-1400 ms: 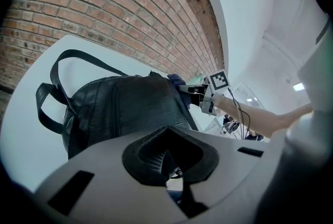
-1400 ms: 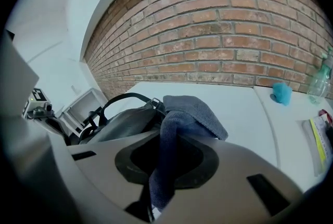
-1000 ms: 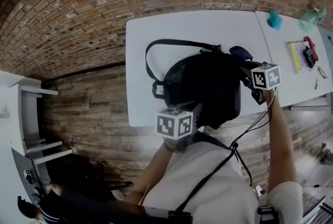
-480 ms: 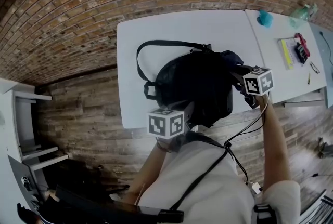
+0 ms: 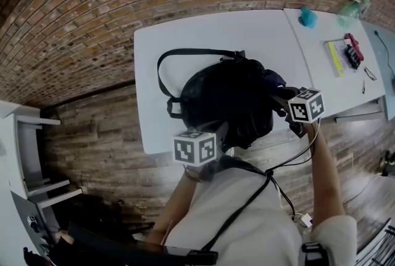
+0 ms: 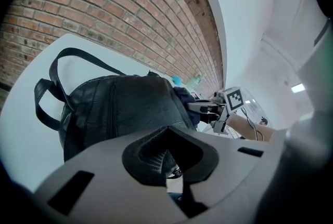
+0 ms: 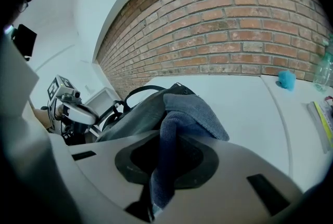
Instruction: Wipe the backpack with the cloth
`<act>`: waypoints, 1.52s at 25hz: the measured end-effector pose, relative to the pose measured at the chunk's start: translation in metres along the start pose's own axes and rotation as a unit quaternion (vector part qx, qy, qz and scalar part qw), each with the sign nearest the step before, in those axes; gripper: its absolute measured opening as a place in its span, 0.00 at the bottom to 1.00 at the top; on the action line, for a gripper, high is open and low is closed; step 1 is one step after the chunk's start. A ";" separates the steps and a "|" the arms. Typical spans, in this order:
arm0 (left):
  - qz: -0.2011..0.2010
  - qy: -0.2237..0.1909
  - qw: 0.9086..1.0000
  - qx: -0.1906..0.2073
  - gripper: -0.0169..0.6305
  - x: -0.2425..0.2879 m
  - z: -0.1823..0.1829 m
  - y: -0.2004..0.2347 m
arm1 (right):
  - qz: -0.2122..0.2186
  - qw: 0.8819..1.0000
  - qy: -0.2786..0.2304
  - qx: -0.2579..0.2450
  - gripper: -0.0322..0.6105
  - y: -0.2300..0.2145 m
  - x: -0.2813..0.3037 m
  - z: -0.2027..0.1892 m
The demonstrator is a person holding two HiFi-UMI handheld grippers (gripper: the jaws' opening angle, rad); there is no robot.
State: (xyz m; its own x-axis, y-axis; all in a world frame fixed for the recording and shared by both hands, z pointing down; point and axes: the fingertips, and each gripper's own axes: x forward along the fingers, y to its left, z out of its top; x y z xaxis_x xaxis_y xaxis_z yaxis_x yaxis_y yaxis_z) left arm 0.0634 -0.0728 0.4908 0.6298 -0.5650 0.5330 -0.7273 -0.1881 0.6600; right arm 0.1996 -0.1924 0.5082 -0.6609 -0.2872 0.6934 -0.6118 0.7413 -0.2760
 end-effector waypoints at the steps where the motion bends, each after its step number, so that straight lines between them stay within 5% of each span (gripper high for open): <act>1: 0.000 0.001 1.000 0.000 0.03 0.000 -0.001 -0.001 | 0.001 1.000 0.000 0.001 0.14 0.002 -0.002 -0.003; 38: 0.006 0.003 1.000 -0.007 0.03 0.009 -0.015 -0.010 | 0.055 0.998 0.026 0.033 0.14 0.055 -0.047 -0.089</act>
State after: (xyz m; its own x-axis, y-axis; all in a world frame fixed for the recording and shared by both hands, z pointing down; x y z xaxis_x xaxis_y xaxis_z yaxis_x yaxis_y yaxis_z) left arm 0.0803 -0.0638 0.4970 0.6227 -0.5625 0.5438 -0.7309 -0.1701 0.6610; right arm 0.2361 -0.0840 0.5195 -0.7031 -0.1740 0.6894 -0.5657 0.7243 -0.3941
